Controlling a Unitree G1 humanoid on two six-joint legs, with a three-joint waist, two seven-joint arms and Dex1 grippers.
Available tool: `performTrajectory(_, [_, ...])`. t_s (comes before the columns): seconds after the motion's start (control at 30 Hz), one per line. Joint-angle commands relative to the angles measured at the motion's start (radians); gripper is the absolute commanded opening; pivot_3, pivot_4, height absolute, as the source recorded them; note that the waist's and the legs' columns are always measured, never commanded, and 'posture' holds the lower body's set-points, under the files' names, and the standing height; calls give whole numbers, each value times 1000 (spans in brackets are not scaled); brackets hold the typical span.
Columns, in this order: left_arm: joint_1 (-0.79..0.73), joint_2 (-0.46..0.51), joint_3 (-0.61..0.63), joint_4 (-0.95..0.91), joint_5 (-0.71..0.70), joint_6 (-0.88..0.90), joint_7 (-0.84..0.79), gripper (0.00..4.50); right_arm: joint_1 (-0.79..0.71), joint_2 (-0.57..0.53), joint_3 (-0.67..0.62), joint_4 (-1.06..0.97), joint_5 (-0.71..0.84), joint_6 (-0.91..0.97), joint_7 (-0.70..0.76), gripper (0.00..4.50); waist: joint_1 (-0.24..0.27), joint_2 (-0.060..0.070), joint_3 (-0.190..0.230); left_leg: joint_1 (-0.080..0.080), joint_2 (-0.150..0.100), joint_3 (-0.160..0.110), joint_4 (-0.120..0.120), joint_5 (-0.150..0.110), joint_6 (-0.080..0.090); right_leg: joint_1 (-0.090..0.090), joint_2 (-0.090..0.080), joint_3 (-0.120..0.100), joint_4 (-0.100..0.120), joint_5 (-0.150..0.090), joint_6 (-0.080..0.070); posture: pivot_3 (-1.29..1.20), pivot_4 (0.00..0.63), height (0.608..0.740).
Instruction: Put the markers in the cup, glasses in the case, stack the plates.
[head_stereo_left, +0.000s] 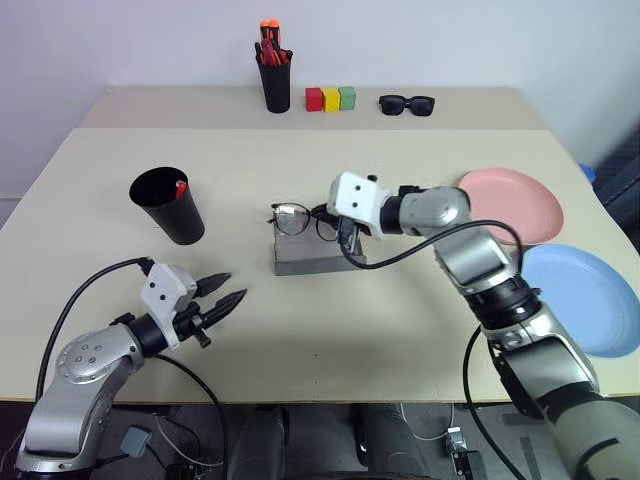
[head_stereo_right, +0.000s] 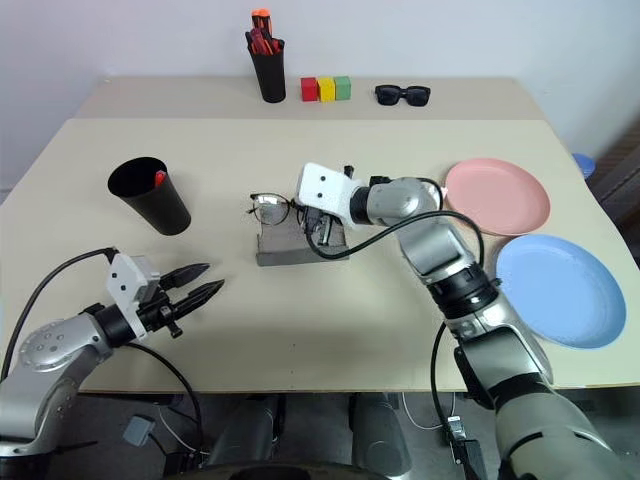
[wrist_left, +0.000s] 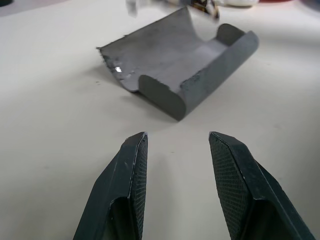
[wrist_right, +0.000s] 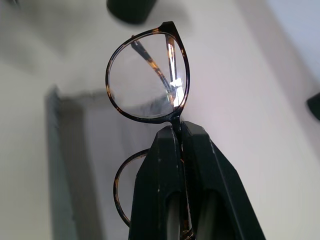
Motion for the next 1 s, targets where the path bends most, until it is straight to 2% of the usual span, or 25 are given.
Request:
performTrajectory(0.03, [9,-4,18,-28,-5,-15,17,1954,-3,-24,7,18,-38,-76,18,46,1,0,0,-1,0,0,0,0,0,-1,0,0,0,0,0,0,150,740])
performTrajectory(0.17, [13,-3,28,-45,-30,13,34,1954,41,-52,-2,-25,-16,-49,77,46,3,0,0,-1,0,0,0,0,0,-1,0,0,0,1,1,0,150,740])
performTrajectory(0.2, [11,-1,29,-47,-32,17,37,1954,44,-50,-8,-34,-10,-39,80,654,3,0,0,-1,0,0,0,0,0,-1,0,0,0,1,1,0,150,740])
performTrajectory(0.27, [-6,2,25,-43,-29,22,47,1954,46,-45,-19,-56,1,-13,90,1358,-3,0,0,-1,0,0,0,0,0,-1,0,0,0,0,1,0,150,740])
performTrajectory(0.37, [-62,9,15,-16,-26,42,59,1954,46,-49,-33,-100,14,11,102,2876,-10,0,0,0,0,0,0,0,0,-1,0,0,1,0,1,0,150,740])
performTrajectory(0.43, [-142,10,3,9,-67,143,80,1954,46,-54,-49,-118,12,20,92,3954,-11,0,0,0,0,0,0,0,0,-1,0,0,1,0,1,0,150,740])
performTrajectory(0.47, [-197,7,-17,16,-64,186,103,1699,50,-60,-61,-133,15,27,89,4482,-11,0,0,0,0,0,0,0,0,-1,0,0,1,1,1,0,150,740])
performTrajectory(0.53, [-311,-10,-70,14,-58,250,138,1045,65,-76,-90,-168,29,44,89,4500,-10,0,0,-1,0,-1,1,0,0,0,1,0,1,2,4,0,150,740])
performTrajectory(0.6, [-444,-51,-128,24,-45,319,191,25,92,-98,-122,-215,49,65,93,4500,-7,0,0,-1,0,-1,1,0,0,0,0,0,1,2,4,0,150,740])
performTrajectory(0.67, [-568,-92,-178,68,-8,385,255,25,124,-124,-148,-268,69,79,100,4500,2,0,0,-1,0,-1,1,0,0,0,0,0,1,3,5,0,150,740])
performTrajectory(0.8, [-851,-206,-206,321,46,557,408,25,224,-189,-219,-417,138,112,127,4500,7,0,0,-1,0,-2,1,0,0,0,1,0,1,3,5,0,150,740])
performTrajectory(1.0, [-1130,-265,-293,748,131,579,373,25,372,-276,-289,-568,220,188,144,4500,1,0,0,-1,0,-1,1,0,0,0,2,0,1,2,6,0,150,740])
